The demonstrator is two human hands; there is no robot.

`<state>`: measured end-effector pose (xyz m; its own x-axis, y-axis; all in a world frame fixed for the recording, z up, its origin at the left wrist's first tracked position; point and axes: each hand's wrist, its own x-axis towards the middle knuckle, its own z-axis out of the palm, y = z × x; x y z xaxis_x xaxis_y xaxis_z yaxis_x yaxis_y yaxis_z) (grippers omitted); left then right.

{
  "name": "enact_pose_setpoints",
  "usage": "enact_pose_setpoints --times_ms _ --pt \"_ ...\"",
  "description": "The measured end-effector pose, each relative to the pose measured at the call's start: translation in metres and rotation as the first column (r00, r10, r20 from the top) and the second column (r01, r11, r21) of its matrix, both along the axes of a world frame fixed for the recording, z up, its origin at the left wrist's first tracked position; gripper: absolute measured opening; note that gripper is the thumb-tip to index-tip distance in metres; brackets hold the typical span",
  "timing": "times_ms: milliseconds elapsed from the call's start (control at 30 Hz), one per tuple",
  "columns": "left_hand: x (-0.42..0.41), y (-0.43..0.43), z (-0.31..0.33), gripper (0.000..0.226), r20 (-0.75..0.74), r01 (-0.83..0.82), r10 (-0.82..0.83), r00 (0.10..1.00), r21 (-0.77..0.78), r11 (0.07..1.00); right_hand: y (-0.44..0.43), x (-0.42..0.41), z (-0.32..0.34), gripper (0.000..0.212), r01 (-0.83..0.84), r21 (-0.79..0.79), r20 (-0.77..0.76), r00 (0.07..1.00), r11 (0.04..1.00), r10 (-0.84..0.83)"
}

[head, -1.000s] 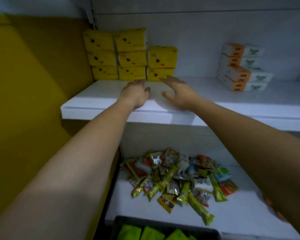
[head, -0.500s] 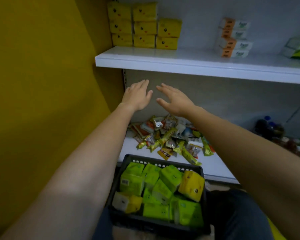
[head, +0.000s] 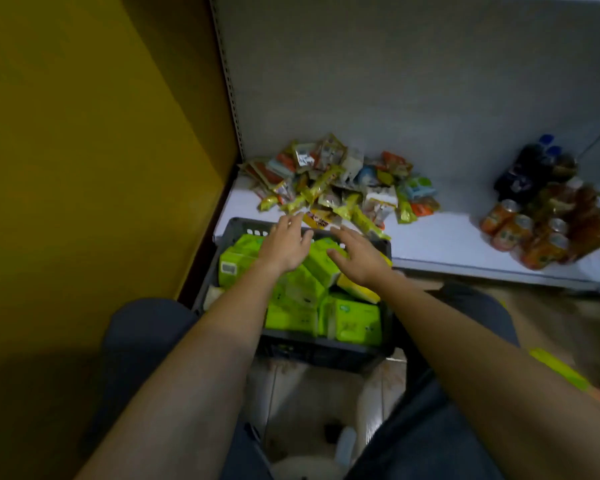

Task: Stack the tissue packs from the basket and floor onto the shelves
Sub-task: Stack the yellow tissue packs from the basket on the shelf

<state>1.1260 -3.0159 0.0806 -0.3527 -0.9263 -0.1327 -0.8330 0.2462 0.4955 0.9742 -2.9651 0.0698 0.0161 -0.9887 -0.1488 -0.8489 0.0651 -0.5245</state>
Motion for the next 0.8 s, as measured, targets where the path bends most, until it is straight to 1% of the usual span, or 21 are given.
enact_pose_setpoints --times_ms 100,233,333,467,533,600,633,700,800 --pt "-0.021 0.013 -0.040 0.054 -0.001 0.019 -0.019 1.000 0.101 0.995 0.016 -0.020 -0.037 0.054 0.085 0.084 0.041 0.995 0.993 -0.088" --pt "-0.047 0.015 -0.082 0.056 0.058 0.063 -0.077 0.995 0.204 0.977 0.024 -0.047 -0.075 0.054 0.191 0.156 0.101 0.973 0.969 -0.208" --pt "-0.065 0.009 -0.106 0.057 0.074 0.098 -0.121 0.990 0.256 0.962 0.018 -0.069 -0.093 0.054 0.222 0.188 0.052 0.971 0.957 -0.235" --pt "-0.090 0.006 -0.128 0.059 0.093 0.129 -0.167 0.982 0.326 0.937 0.006 -0.096 -0.112 0.059 0.244 0.170 -0.039 0.970 0.955 -0.241" --pt "-0.102 0.005 -0.138 0.063 0.172 0.114 -0.168 0.971 0.289 0.951 -0.002 -0.107 -0.120 0.063 0.244 0.167 -0.046 0.970 0.955 -0.239" --pt "-0.109 0.003 -0.148 0.065 0.242 0.081 -0.136 0.961 0.222 0.972 -0.010 -0.116 -0.127 0.065 0.244 0.174 -0.055 0.970 0.954 -0.238" --pt "-0.111 0.003 -0.153 0.064 0.242 0.066 -0.115 0.963 0.200 0.978 -0.014 -0.120 -0.130 0.065 0.240 0.185 -0.049 0.971 0.953 -0.235" --pt "-0.112 0.002 -0.160 0.061 0.194 0.047 -0.081 0.978 0.174 0.984 -0.020 -0.126 -0.138 0.067 0.215 0.211 -0.033 0.977 0.954 -0.213" --pt "-0.113 0.001 -0.162 0.052 0.125 0.026 -0.041 0.991 0.114 0.993 -0.026 -0.127 -0.147 0.065 0.192 0.195 -0.022 0.981 0.962 -0.192"
